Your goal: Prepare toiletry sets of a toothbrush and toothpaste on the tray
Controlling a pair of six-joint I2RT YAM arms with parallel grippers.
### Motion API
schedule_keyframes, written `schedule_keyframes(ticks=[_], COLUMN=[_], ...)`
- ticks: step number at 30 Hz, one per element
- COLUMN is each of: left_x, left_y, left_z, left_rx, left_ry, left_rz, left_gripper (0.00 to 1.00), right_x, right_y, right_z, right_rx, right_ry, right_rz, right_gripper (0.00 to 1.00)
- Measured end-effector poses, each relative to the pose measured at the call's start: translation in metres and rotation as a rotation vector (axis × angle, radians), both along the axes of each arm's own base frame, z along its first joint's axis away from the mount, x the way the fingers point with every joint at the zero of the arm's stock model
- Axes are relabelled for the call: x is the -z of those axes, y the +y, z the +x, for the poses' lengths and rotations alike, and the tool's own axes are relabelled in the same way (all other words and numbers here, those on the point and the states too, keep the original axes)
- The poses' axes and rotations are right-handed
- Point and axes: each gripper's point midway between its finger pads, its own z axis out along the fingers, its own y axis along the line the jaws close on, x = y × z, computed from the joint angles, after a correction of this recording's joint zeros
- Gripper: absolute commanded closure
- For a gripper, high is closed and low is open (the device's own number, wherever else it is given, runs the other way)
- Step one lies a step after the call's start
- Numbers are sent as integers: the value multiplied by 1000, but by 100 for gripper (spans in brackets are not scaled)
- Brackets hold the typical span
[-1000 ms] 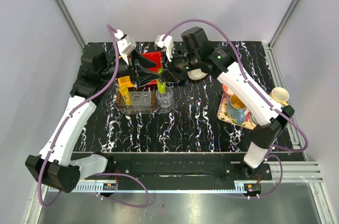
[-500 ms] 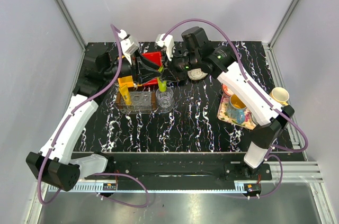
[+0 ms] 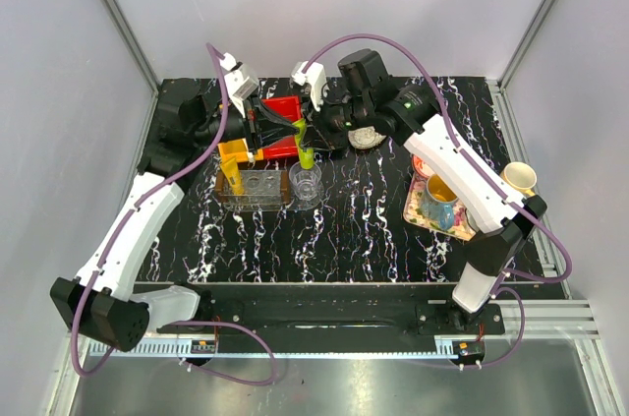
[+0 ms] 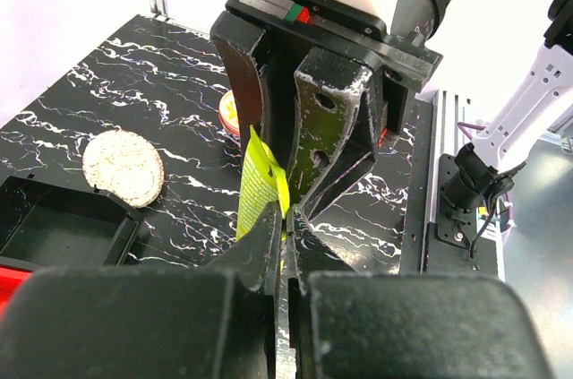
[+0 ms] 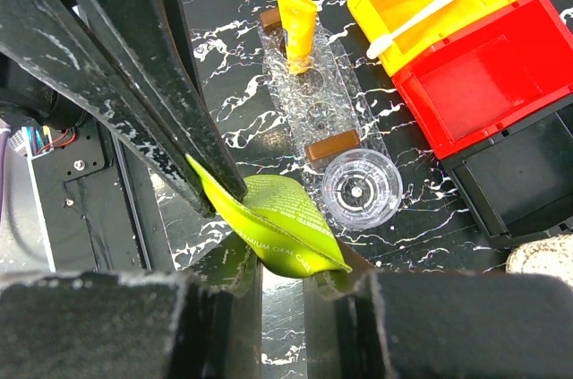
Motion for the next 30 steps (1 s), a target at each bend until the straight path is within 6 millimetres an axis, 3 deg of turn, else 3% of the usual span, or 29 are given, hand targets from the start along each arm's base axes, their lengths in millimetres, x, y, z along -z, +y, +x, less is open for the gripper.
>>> schedule_keyframes(ticks=[2,3,7,13,21,30], left_x=[0,-1,-2,3,5,-11], left_y=[0,0,-1,-3,-3,0], left_z=[0,0,0,5,7,5], left_rx=[0,0,-3,-9,-12,0], left_ry=[1,3,14,42,60,73], left_rz=[-2,-3,-10,-11,-10,-54], left_gripper=[100,100,100,100,100,100], right_x=[0,0,0,8,16,16], right_y=[0,0,0,1,2,0], right_z=[0,0,0,-1,-3,-7], right_rx=[1,1,1,-10,-17,-22], right_ry=[0,0,3,9,9,-8], right_rz=[0,0,1,-8,-11,1], right_gripper=[82,71,54,42,35,36])
